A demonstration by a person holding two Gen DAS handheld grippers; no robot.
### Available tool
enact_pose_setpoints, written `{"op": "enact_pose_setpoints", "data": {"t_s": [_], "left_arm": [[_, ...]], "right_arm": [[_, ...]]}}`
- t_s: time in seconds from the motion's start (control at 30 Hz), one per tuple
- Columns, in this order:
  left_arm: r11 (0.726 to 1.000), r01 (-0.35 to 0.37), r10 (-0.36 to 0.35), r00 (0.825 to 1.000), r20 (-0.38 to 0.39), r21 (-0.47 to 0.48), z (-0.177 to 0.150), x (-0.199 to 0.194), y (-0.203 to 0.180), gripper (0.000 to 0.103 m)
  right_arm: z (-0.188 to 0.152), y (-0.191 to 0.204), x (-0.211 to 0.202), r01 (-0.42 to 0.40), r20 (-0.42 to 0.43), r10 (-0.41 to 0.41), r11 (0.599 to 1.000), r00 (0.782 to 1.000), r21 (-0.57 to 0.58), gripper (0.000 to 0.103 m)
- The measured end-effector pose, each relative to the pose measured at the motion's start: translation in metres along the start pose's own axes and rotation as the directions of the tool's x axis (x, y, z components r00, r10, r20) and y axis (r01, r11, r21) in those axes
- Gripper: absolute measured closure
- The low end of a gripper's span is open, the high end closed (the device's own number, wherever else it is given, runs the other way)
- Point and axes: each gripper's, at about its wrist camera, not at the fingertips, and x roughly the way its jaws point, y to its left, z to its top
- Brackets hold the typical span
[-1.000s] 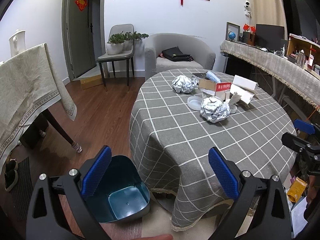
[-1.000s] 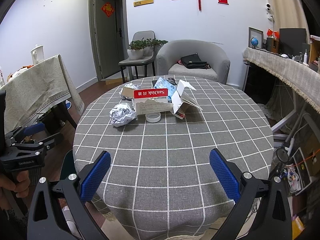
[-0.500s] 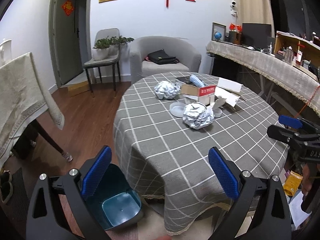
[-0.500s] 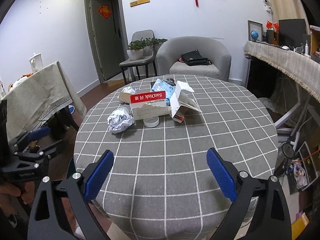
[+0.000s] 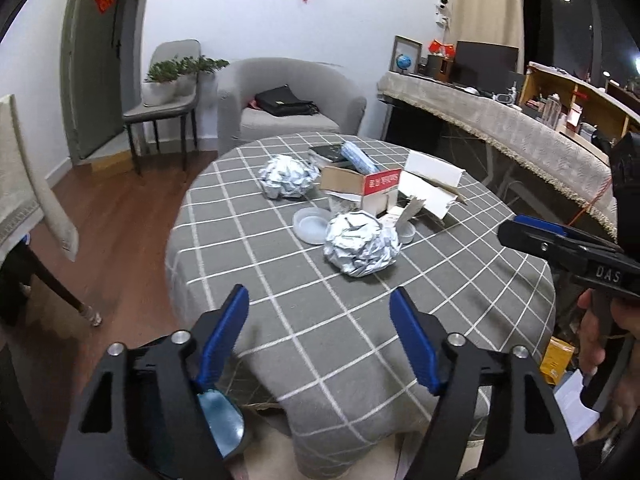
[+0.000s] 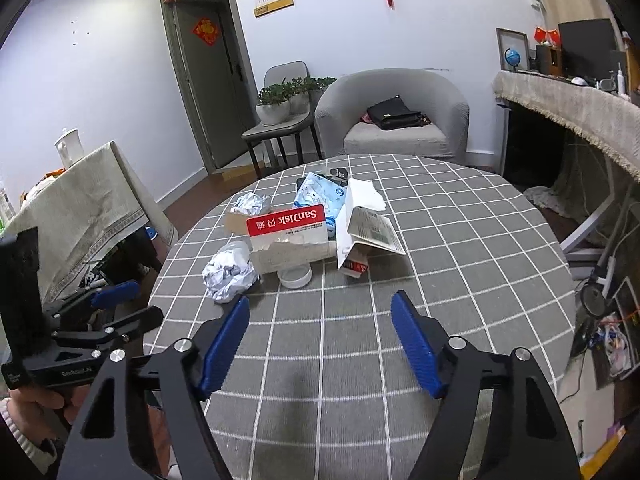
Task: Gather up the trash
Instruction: 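Close the left tool on the foil ball while the right tool reaches the white paper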
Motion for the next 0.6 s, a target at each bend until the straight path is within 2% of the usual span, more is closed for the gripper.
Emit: {"op": "enact_pose_setpoints", "data": {"t_s": [0.3,0.6], "left_arm": [[0.997,0.074,-0.072,0.996,-0.043,0.034,0.015,0.033,-0.014,0.033],[0.997,0.074,-0.073,0.996,-0.049,0.021,0.029,0.062,-0.011,0.028]], "right_arm": [[0.012,-0.010,0.018,-0.020,-0.024,0.020,1.000,1.000,0.000,0.036],[0.026,-0.021,0.034,-0.049,-0.038,0.049,0.999,0.998,0.015,0.036]]}}
